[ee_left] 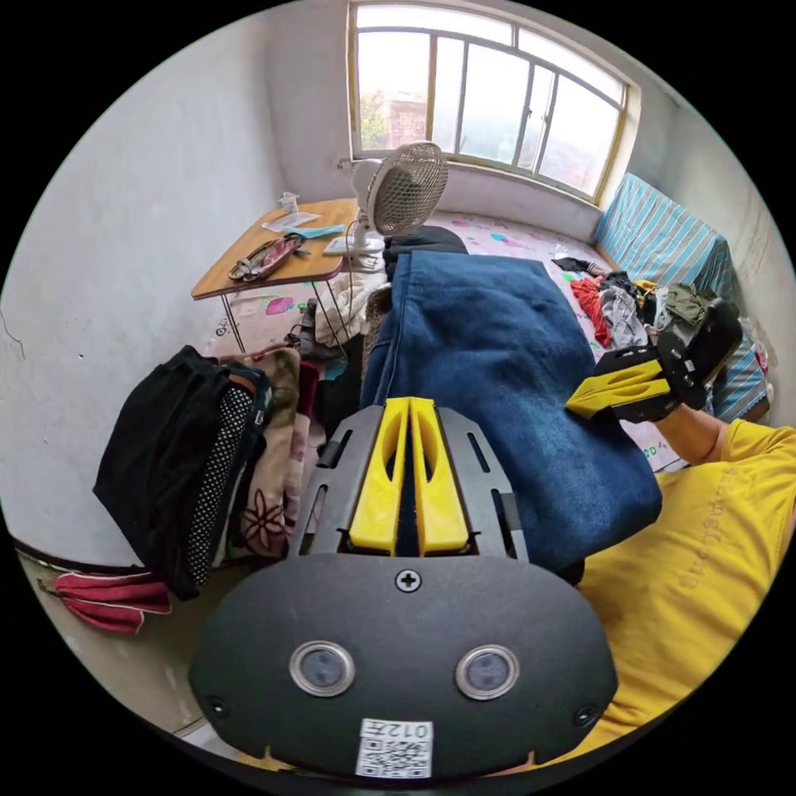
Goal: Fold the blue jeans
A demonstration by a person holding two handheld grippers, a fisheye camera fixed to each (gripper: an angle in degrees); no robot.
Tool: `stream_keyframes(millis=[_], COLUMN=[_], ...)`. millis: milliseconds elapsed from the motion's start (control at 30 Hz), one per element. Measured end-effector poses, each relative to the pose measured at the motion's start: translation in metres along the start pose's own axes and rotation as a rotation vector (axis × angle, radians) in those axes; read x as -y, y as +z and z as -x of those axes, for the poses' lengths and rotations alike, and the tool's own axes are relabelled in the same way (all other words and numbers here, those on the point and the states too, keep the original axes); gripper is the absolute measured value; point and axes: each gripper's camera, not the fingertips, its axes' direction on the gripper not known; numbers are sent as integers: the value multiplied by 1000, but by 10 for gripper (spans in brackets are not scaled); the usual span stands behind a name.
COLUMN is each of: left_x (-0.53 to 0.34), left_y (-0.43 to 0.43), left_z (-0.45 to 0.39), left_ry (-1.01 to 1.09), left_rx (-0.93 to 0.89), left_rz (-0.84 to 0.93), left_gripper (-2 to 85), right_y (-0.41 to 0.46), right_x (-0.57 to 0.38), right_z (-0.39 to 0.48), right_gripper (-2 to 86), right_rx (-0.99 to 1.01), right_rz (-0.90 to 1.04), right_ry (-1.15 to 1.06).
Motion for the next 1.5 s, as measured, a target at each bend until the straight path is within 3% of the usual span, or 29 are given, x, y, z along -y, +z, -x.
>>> stream_keyframes(millis=[167,333,467,600,667,767,900,1100,1300,1367,1500], left_x=[-26,-61,-65,-66,-61,-43,-21,-6,7,15,54], left_y=[-30,-40,-12,-23,-37,-47,-47,-59,-11,16,81], left_z=[2,-20,-7,-8,-24,-67,-136,-263,-447,-497,-605], left_ry=[-57,-60,-111,-159,-131,-21,81,195,352,356,488], left_rx=[-78,52,-22,-48,-21,-7,97,-64,2,-10,-229], left_rz=[-139,-141,-75,-163,-224,-249,-235,-420,-494,-505,-372], left_gripper=[3,2,3,3,3,3,4,3,3,2,0], right_y=[-56,-106,-108,-148,-178,-193,-197,-321,-465,-519,-590], right_x=[37,65,84,111,131,156,190,210,170,146,121], right_z=[37,105,136,141,137,126,124,184,270,284,288], right_gripper=[1,0,0,0,1,2,4,5,7,10,11], right_rx=[53,266,244,213,72,-15,30,-13,-423,-522,-550], right_rz=[-65,-146,-8,-108,-193,-180,-48,-263,-268,-320,-342], right_ry=[38,-139,-147,-58,41,165,270,291,330,449,656])
